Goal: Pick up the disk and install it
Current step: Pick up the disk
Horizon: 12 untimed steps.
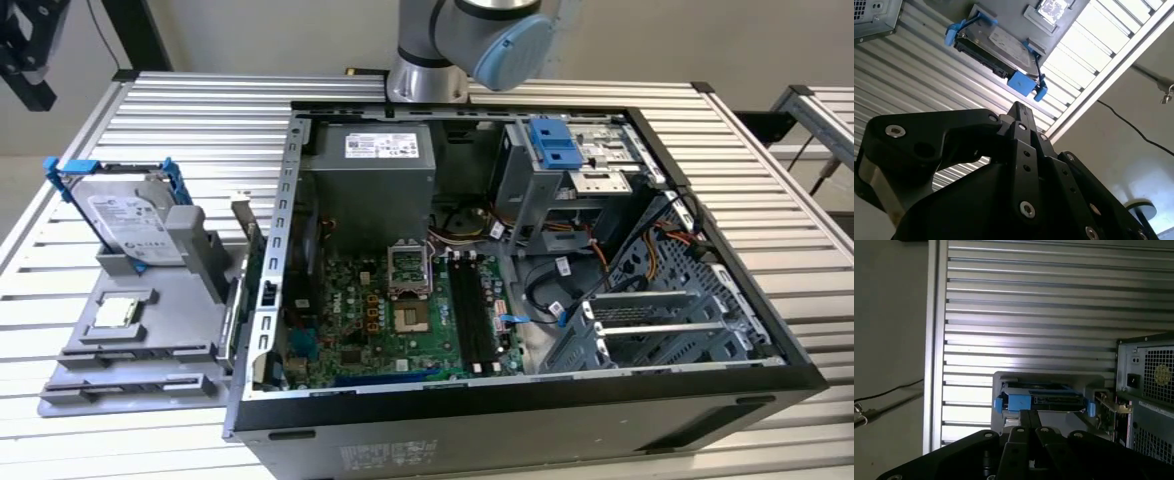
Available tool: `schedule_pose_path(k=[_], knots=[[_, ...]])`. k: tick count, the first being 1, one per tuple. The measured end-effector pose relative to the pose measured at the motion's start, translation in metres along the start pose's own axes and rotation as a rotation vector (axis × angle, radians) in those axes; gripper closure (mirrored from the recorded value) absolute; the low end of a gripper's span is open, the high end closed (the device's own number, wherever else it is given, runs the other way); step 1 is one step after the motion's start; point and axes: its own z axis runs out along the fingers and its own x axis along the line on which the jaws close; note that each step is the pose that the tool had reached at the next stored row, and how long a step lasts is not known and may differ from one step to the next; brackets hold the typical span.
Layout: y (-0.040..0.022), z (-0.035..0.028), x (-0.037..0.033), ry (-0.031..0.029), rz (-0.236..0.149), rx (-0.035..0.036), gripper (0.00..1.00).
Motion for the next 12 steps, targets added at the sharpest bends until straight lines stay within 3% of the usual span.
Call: schedule_pose_path(k=[12], knots=[[0.0000, 0.0000, 0.0000, 0.0061, -0.105, -0.0019, 1.00]])
